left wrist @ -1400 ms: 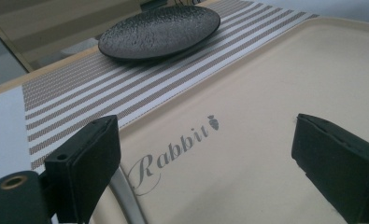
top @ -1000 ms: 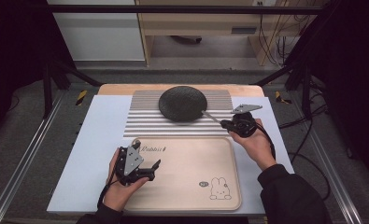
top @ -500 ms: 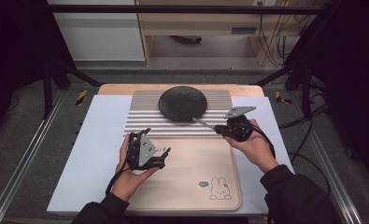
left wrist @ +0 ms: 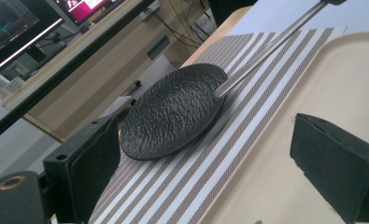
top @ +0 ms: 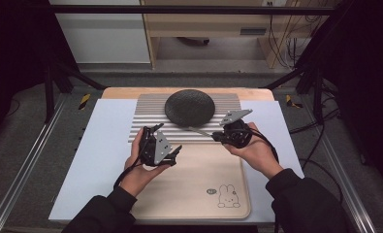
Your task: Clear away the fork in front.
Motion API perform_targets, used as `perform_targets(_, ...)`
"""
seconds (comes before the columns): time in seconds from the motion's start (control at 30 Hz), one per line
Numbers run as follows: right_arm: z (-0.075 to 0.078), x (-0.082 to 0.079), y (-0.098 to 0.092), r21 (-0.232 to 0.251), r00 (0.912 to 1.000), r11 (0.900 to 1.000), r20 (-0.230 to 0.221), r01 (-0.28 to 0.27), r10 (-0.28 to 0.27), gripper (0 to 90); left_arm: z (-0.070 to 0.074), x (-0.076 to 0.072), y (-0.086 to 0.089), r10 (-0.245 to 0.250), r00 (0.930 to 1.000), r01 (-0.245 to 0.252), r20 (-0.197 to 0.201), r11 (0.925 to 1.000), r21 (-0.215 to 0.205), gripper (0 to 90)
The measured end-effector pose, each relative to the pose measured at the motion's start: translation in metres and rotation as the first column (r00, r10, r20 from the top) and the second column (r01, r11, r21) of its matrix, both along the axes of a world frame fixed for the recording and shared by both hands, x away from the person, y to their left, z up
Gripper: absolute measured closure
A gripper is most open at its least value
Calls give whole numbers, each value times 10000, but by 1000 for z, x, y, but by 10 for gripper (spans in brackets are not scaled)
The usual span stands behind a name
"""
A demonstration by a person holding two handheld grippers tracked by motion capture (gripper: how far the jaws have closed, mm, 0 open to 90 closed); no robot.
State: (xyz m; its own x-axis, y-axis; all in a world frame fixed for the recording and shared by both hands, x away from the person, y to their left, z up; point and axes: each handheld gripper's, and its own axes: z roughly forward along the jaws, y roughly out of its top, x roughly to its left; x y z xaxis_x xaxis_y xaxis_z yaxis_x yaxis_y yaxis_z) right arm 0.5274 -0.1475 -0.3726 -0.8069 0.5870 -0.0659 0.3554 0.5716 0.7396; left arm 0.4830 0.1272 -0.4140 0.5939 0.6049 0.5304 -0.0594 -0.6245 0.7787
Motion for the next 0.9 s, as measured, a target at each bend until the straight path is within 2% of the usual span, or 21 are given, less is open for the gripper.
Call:
perform_targets(0.27, -1, -9, 17, -104, 9978, 9978, -74, -658, 658, 857, -11, -10, -5, -197, 9998, 196, 84, 9996, 180, 92)
perform_targets(0.63, -12, -18, 32, -109, 9938, 9944, -351, -1055, 1051, 857, -31, -20, -6, -24, 9996, 18, 270, 9997, 247, 100)
perform_targets(0.73, -13, -19, 36, -122, 9930, 9938, -410, -1109, 1103, 857, -33, -23, -6, 134, 9987, -147, 499, 9995, 266, 100)
perform_targets(0.9, -13, -21, 41, -193, 9906, 9911, -386, -1319, 1310, 857, -32, -26, -5, 126, 9962, -160, 859, 9991, 387, 113)
